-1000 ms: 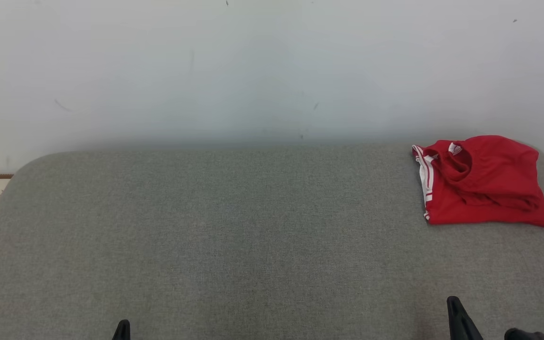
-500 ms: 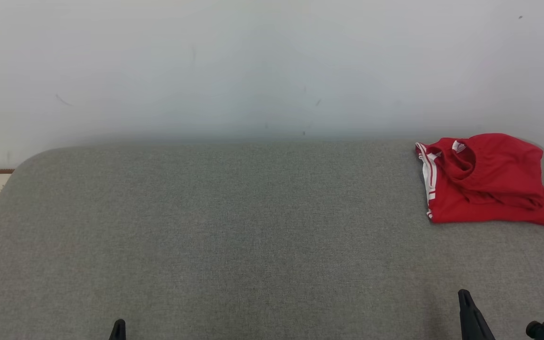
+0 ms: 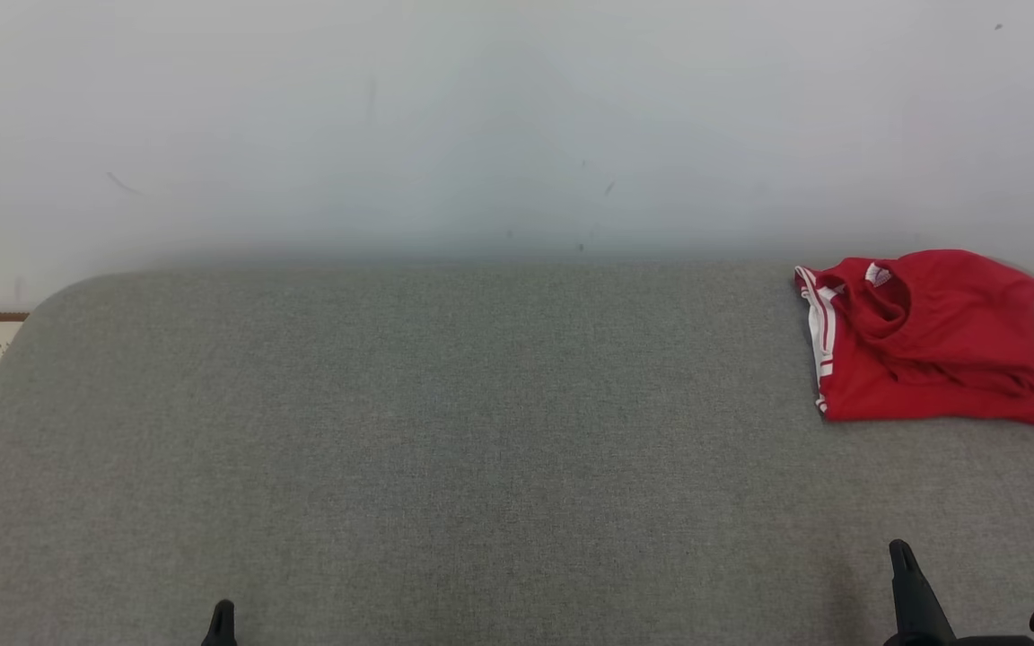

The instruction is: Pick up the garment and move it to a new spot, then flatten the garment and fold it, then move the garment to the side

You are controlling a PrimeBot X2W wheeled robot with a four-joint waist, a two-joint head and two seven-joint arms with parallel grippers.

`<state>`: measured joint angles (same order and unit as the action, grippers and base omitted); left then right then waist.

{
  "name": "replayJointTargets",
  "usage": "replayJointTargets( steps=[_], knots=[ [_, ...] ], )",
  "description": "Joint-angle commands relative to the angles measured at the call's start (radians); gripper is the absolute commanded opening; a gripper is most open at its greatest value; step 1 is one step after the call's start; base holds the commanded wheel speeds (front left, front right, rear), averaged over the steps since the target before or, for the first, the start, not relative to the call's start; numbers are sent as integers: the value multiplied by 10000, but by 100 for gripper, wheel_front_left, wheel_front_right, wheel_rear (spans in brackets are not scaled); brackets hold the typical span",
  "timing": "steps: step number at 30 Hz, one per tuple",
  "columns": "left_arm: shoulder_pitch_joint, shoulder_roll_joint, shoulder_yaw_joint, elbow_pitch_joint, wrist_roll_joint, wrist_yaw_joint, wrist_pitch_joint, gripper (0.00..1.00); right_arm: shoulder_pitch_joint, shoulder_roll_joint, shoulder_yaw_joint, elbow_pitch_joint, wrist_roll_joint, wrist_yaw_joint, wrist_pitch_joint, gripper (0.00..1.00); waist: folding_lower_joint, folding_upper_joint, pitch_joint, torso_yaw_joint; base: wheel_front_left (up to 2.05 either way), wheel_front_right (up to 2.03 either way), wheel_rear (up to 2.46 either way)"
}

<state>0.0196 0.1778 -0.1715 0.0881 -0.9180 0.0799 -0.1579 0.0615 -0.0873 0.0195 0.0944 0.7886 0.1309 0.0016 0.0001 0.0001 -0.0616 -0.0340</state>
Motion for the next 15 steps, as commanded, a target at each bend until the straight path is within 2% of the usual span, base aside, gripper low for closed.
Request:
replayJointTargets(
  steps=[1, 15],
  knots=[
    [-200, 0, 105, -64, -301, -72, 41, 0, -290, -73, -69, -45, 303, 0, 61, 0, -1, -1, 8, 5, 0, 0, 0],
    [-347, -273, 445, 153, -1790, -533, 294, 0, -668, -81, -475, 359, 2125, 1, 516, 0, -1, -1, 116, 60, 0, 0, 0]
  ],
)
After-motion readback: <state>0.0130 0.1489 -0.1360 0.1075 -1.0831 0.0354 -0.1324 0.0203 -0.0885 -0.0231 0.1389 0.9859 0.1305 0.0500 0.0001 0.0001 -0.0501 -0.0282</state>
